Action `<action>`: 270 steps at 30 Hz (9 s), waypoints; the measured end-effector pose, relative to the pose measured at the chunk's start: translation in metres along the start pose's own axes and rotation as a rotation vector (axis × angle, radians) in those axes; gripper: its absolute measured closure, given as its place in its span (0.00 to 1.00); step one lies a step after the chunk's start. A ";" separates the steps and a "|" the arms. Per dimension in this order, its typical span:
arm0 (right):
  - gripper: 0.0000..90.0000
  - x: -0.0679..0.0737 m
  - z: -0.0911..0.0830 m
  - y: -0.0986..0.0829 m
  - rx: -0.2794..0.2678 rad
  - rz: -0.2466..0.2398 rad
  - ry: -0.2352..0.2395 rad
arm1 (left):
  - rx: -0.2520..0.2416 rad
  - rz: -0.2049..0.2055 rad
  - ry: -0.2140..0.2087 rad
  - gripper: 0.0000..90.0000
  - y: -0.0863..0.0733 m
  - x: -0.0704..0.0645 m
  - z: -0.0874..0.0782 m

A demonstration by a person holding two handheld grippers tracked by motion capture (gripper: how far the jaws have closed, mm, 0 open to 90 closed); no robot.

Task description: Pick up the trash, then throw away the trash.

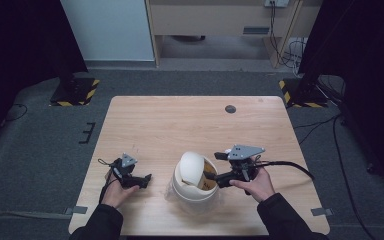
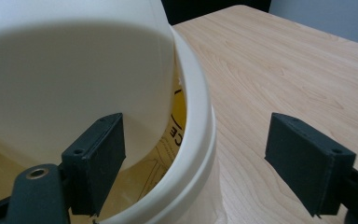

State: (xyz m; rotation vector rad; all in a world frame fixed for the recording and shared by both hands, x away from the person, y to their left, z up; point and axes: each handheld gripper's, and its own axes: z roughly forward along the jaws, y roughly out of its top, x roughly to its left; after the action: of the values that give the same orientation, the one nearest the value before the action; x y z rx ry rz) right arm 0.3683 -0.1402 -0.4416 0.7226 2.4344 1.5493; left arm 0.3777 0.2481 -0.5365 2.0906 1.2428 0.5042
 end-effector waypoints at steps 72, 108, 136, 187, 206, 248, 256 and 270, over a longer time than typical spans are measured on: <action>0.35 -0.102 0.021 -0.048 0.205 0.063 -0.307 | 0.000 -0.001 0.001 0.00 0.000 0.000 0.000; 0.71 -0.111 0.024 -0.053 0.264 0.088 -0.283 | 0.000 -0.001 0.001 0.00 0.000 0.000 0.000; 0.70 -0.094 -0.064 -0.045 0.012 0.190 -0.317 | -0.001 -0.005 0.003 0.00 -0.001 -0.002 -0.001; 0.71 -0.031 -0.104 0.039 -0.250 -0.014 -0.056 | 0.001 -0.003 0.004 0.00 -0.001 -0.002 -0.001; 0.71 -0.003 -0.076 0.044 -0.227 -0.041 0.157 | 0.000 -0.003 0.004 0.00 -0.001 -0.002 -0.001; 0.57 0.000 -0.036 0.020 -0.013 -0.048 0.244 | 0.001 -0.003 0.004 0.00 -0.001 -0.002 -0.001; 0.48 -0.008 -0.044 0.021 -0.063 -0.039 0.179 | 0.001 -0.003 0.004 0.00 -0.001 -0.002 -0.001; 0.32 -0.063 -0.060 -0.016 -0.099 0.125 -0.131 | 0.000 -0.003 0.004 0.00 -0.001 -0.002 -0.001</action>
State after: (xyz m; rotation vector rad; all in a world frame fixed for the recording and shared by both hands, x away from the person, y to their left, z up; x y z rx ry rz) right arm 0.3951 -0.2248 -0.4365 0.9424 2.2407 1.5985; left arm 0.3754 0.2467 -0.5365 2.0888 1.2480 0.5071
